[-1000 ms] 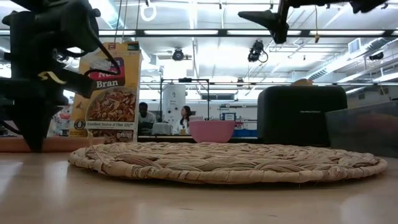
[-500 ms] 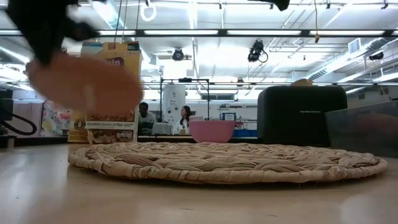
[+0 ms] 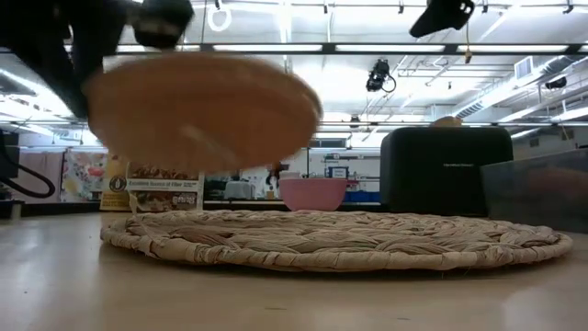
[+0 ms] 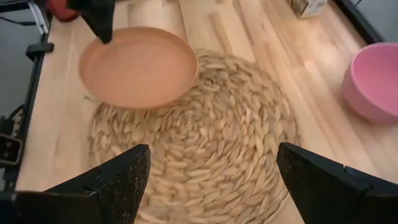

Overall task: Arrange a breakfast setting
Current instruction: Put the light orange plate on the brown placemat

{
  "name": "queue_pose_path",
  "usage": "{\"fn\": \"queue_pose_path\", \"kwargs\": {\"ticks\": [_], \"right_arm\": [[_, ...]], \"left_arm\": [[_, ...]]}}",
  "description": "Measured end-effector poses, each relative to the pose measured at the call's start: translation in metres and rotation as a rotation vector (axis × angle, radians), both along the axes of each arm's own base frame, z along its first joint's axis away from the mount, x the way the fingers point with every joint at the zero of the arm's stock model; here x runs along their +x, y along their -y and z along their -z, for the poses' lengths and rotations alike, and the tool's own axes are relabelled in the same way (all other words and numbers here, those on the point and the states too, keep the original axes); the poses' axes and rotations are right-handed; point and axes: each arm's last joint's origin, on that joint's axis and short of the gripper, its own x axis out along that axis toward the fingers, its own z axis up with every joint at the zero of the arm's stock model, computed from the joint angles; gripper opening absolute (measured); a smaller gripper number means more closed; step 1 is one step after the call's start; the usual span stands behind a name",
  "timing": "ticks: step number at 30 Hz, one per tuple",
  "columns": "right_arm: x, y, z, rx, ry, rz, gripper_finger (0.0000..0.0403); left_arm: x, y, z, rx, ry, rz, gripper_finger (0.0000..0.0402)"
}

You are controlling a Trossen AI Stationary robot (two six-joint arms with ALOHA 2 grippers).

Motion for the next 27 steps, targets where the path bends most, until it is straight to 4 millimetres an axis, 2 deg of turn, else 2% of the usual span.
{"fn": "queue_pose_path", "kwargs": {"ticks": [4, 9, 16, 20, 23, 27], "right_arm": [[0.000, -0.009, 0.005, 0.006, -0.028, -0.010, 0.0352], [0.007, -0.019, 0.017, -0.016, -0.081, -0.033, 0.0352], [0.024, -0.026, 0.037, -0.046, -0.161, -0.044, 0.0352], [0.032, -0.025, 0.045, -0.046, -0.185, -0.051, 0.0352], [0.036, -0.021, 0.048, -0.039, -0.206, -0.051, 0.0352], [0.043, -0.008, 0.038, -0.018, -0.187, -0.019, 0.0352]], "left_arm": [[0.012, 0.006, 0.027, 0.036, -0.040, 0.012, 0.0019], [0.016, 0.009, 0.046, 0.059, -0.073, 0.013, 0.0023], [0.018, 0.011, 0.047, 0.025, -0.067, -0.032, 0.0026], [0.019, 0.015, 0.047, -0.025, -0.070, -0.013, 0.0043], [0.018, 0.018, 0.046, -0.044, -0.065, 0.000, 0.0065], [0.013, 0.022, 0.035, -0.065, -0.049, -0.001, 0.0096]]}}
